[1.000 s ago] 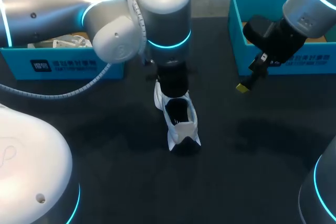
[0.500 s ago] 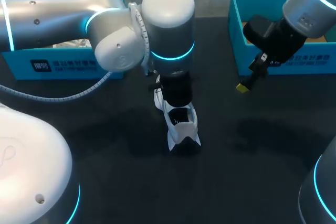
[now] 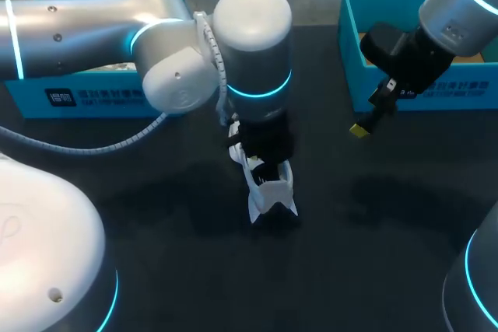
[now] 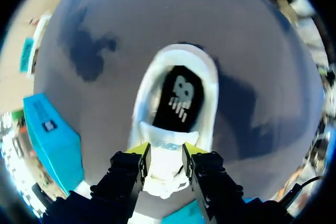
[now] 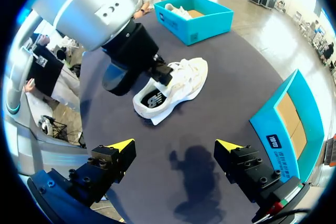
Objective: Take the shoe out of the shoebox, open the shoe tongue, remove and reinsert the insole, then place the shoe into the shoebox
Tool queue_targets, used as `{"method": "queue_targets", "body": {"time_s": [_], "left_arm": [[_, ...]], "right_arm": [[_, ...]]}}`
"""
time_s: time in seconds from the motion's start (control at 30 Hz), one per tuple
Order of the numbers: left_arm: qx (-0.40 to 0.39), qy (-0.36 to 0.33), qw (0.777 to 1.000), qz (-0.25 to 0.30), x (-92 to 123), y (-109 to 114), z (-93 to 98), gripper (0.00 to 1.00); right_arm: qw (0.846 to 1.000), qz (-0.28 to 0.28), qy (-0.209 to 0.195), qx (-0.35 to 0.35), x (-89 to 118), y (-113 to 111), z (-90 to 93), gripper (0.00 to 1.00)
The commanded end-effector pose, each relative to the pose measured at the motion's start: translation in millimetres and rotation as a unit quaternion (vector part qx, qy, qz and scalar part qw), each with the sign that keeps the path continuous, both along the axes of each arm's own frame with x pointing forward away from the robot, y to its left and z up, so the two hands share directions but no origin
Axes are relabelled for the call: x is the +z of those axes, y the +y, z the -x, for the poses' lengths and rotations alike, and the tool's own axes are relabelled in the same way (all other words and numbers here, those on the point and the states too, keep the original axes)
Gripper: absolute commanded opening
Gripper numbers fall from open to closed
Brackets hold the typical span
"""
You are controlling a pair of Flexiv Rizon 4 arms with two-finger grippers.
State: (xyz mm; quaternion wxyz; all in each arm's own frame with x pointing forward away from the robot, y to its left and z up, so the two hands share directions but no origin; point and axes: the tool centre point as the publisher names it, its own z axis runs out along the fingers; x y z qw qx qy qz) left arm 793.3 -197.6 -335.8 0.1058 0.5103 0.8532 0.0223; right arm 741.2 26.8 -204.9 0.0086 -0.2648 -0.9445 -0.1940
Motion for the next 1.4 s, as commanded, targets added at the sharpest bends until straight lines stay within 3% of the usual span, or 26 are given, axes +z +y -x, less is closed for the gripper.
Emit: {"method": "queue_targets", "body": {"time_s": [0.03, 0.2, 0.33, 0.47, 0.5, 1.4], "left_arm": [[0.054, -0.003, 0.998, 0.026, 8.8, 5.3, 0.8, 0.40], [0.137, 0.004, 0.988, 0.066, 15.1, 10.2, 0.5, 0.43], [0.198, 0.007, 0.976, 0.088, 18.9, 11.4, 4.6, 0.52], [0.242, -0.002, 0.965, 0.100, 25.5, 13.1, 8.4, 0.96], [0.246, 0.000, 0.964, 0.104, 27.2, 13.7, 9.5, 1.00], [0.266, 0.016, 0.956, 0.120, 34.3, 13.7, 11.5, 1.00]], "right_arm": [[1.000, 0.001, 0.001, 0.000, -0.5, 0.3, -0.6, 1.00], [1.000, 0.001, 0.001, 0.000, -0.5, 0.3, -0.6, 1.00], [1.000, 0.001, 0.001, 0.000, -0.5, 0.3, -0.6, 1.00], [1.000, 0.001, 0.001, 0.000, -0.5, 0.3, -0.6, 1.00], [1.000, 0.001, 0.001, 0.000, -0.5, 0.3, -0.6, 1.00], [1.000, 0.001, 0.001, 0.000, -0.5, 0.3, -0.6, 1.00]]}}
